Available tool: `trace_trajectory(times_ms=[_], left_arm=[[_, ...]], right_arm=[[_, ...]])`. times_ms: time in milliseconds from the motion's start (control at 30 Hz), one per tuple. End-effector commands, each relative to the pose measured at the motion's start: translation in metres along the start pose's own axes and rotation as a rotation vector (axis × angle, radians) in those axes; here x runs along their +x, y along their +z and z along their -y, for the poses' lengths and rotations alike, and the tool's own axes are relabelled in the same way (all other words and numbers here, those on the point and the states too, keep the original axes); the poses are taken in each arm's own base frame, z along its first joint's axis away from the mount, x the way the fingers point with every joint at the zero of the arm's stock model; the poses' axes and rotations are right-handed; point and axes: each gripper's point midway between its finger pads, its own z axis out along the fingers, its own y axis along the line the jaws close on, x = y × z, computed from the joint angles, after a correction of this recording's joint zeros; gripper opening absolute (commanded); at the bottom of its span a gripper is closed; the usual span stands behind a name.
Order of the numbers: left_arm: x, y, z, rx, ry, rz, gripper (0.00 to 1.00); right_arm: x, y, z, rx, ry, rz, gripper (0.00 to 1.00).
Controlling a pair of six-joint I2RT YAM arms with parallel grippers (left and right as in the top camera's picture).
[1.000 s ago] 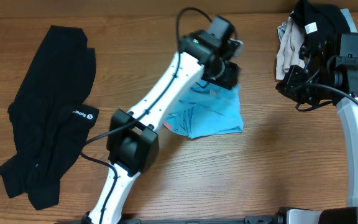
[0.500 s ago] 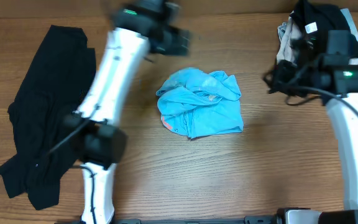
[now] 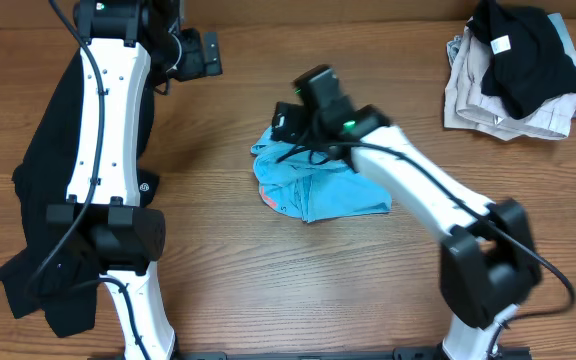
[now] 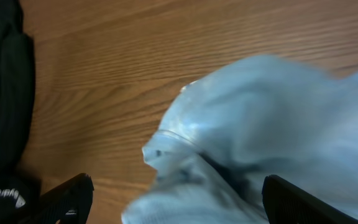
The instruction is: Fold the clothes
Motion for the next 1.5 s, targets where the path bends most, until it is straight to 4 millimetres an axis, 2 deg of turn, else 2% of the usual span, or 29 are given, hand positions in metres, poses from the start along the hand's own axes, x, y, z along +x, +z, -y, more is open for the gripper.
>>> trace_trajectory(times_ms=[0, 100, 167, 233, 367, 533, 600, 767, 867, 1000, 1100, 1167, 1300, 1367, 1467], left_arm=[[0.000, -0.008, -0.016, -0.087, 0.015, 0.014, 1.00], [0.001, -0.008, -0.019, -0.106, 0.025, 0.009, 1.00], [0.002, -0.008, -0.019, -0.107, 0.036, 0.007, 1.00], [0.002, -0.008, -0.019, -0.107, 0.036, 0.007, 1.00], [0.002, -0.008, -0.019, -0.107, 0.038, 0.008, 1.00], [0.002, -0.008, -0.019, -0.107, 0.055, 0.006, 1.00], [0.002, -0.007, -0.019, -0.106, 0.055, 0.006, 1.00], [0.002, -0.007, -0.019, -0.107, 0.055, 0.006, 1.00], [0.002, -0.007, -0.020, -0.107, 0.055, 0.005, 1.00], [0.001, -0.007, -0.019, -0.107, 0.055, 0.008, 1.00], [0.001, -0.007, -0.019, -0.107, 0.055, 0.007, 1.00], [0.001, -0.007, -0.019, -0.106, 0.055, 0.007, 1.00], [0.001, -0.007, -0.019, -0.106, 0.058, 0.007, 1.00], [0.001, -0.007, -0.019, -0.106, 0.062, 0.007, 1.00], [0.001, -0.007, -0.019, -0.106, 0.074, 0.007, 1.00]], right_arm=[[0.000, 0.017, 0.005, 0.069, 0.067, 0.047, 0.90], [0.007, 0.025, 0.010, 0.087, 0.065, 0.024, 0.84], [0.013, 0.026, 0.013, 0.096, 0.064, -0.001, 0.76], [0.017, 0.026, 0.013, 0.096, 0.063, -0.022, 0.65], [0.032, 0.025, 0.016, 0.096, 0.057, -0.092, 0.52], [0.045, 0.023, 0.016, 0.088, 0.031, -0.154, 0.47], [0.049, 0.022, 0.018, 0.097, 0.029, -0.171, 0.41], [0.050, 0.021, 0.020, 0.103, 0.026, -0.176, 0.19], [0.042, 0.016, 0.023, 0.107, 0.015, -0.172, 0.04], [0.025, -0.012, 0.032, 0.132, 0.029, -0.175, 0.04], [0.016, -0.048, 0.042, 0.159, 0.028, -0.193, 0.04], [0.017, -0.076, 0.058, 0.202, 0.052, -0.227, 0.04], [0.043, -0.117, 0.101, 0.333, 0.076, -0.368, 0.04], [0.062, -0.128, 0.121, 0.408, 0.086, -0.455, 0.04], [0.089, -0.135, 0.141, 0.485, 0.096, -0.558, 0.04]])
